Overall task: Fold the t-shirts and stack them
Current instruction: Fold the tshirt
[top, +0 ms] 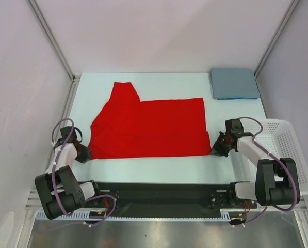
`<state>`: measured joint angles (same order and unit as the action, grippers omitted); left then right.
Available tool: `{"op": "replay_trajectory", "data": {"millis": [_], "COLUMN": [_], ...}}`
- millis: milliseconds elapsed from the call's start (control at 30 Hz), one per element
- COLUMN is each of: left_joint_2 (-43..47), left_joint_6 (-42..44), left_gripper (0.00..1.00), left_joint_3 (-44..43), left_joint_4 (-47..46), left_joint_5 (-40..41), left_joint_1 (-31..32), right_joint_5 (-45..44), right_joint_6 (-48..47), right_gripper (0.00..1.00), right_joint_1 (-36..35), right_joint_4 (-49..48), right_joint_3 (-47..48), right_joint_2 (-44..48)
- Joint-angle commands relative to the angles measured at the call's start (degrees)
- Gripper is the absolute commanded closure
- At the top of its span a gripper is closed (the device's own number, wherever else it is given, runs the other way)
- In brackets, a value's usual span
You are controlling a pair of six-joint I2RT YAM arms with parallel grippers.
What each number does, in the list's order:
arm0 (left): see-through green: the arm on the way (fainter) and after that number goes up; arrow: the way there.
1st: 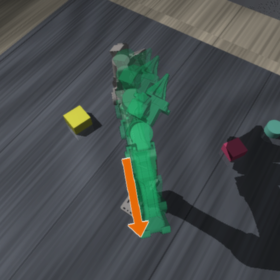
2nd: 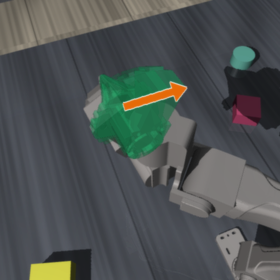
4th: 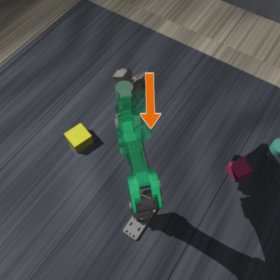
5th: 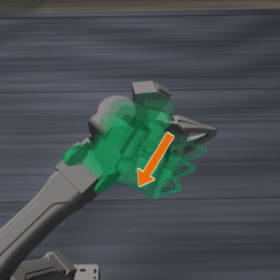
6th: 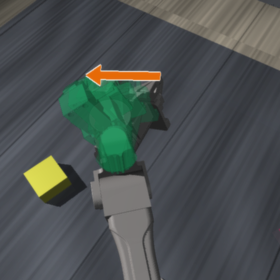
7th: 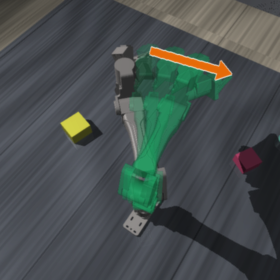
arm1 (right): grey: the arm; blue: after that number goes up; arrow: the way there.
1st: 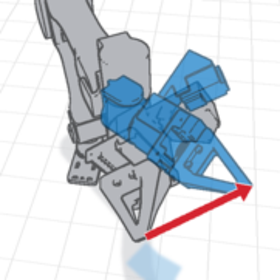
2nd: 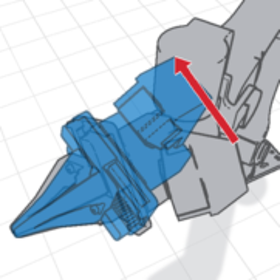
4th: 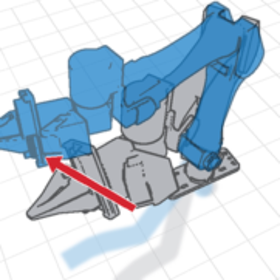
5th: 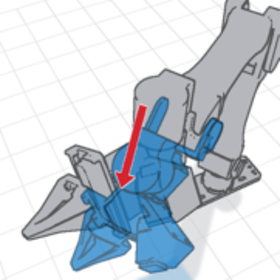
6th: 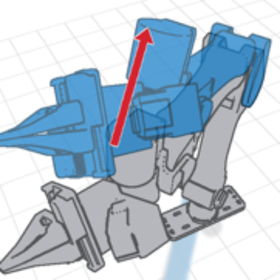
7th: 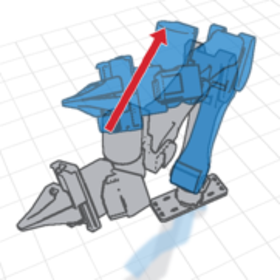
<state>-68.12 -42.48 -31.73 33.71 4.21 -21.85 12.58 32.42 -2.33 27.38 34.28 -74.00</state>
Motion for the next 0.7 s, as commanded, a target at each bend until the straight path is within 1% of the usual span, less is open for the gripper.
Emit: {"op": "replay_trajectory", "data": {"millis": [0, 33, 67, 100, 133, 167, 200, 233, 267, 300, 367, 433, 467, 500, 567, 600, 633, 667], "left_joint_2": [2.4, 2.5, 3.2, 3.6, 4.1, 5.4, 6.1, 6.8, 7.6, 9.3, 9.7, 9.9, 9.9, 9.8, 8.5, 8.1, 6.5, 5.3], "left_joint_6": [-1.0, -0.9, -0.9, -0.9, -1.0, -1.2, -1.4, -1.6, -1.6, -1.7, -1.2, -0.3, 0.9, 1.9, 7.0, 8.5, 11.9, 13.5], "left_gripper": [0.96, 0.91, 0.82, 0.6, 0.5, 0.41, 0.3, 0.25, 0.23, 0.21, 0.22, 0.23, 0.24, 0.25, 0.28, 0.31, 0.31, 0.31], "left_joint_3": [0.4, 0.4, 0.4, 0.6, 0.5, 0.4, 0.2, -0.2, -0.5, -1.4, -3.2, -6.0, -7.0, -9.2, -11.6, -14.0, -15.0, -16.0], "left_joint_4": [1.9, 1.9, 1.9, 1.7, 1.9, 2.1, 2.7, 3.2, 3.7, 5.1, 7.1, 8.7, 8.8, 8.1, 5.9, 3.1, 1.1, -1.4], "left_joint_5": [3.8, 3.4, 3.2, 2.7, 2.0, 1.7, 1.2, 1.1, 0.2, 0.0, -0.4, -0.6, -0.7, -1.0, -3.8, -7.1, -8.9, -11.4], "left_joint_1": [-1.0, -1.0, -1.0, -0.9, -1.0, -0.9, -0.9, -0.9, -0.9, -0.9, -0.9, -0.4, -0.1, 0.7, 1.0, 1.4, 1.6, 2.0], "right_joint_5": [-4.1, -4.7, -5.9, -6.3, -7.6, -8.2, -8.7, -10.3, -11.1, -11.8, -12.5, -16.9, -18.1, -18.6, -15.1, -11.6, -2.0, 2.6], "right_joint_6": [-1.3, -2.8, -3.6, -4.2, -5.2, -5.6, -6.0, -6.8, -7.3, -8.1, -10.6, -12.2, -12.8, -13.1, -12.0, -9.9, -9.0, -7.9], "right_gripper": [1.0, 1.0, 0.98, 0.88, 0.85, 0.77, 0.72, 0.67, 0.58, 0.55, 0.51, 0.45, 0.35, 0.01, 0.0, 0.0, 0.0, 0.0], "right_joint_1": [-1.3, -1.6, -1.7, -2.2, -2.2, -2.5, -3.1, -3.6, -3.8, -5.0, -6.1, -8.0, -8.7, -8.8, -6.2, -4.8, -1.2, 0.0], "right_joint_4": [-0.2, -0.1, 0.3, 1.1, 1.6, 1.9, 3.0, 3.8, 4.6, 6.0, 7.3, 8.2, 8.0, 6.2, 3.0, -1.6, -4.4, -6.4], "right_joint_3": [2.9, 3.9, 5.2, 7.4, 8.8, 9.8, 11.0, 13.7, 14.9, 16.4, 20.6, 23.2, 25.2, 25.7, 25.7, 25.6, 25.4, 25.7], "right_joint_2": [-0.1, -1.5, -2.5, -3.1, -4.1, -4.4, -4.7, -5.1, -5.3, -5.5, -5.9, -5.8, -5.7, -5.2, -5.4, -6.7, -8.2, -10.1]}}
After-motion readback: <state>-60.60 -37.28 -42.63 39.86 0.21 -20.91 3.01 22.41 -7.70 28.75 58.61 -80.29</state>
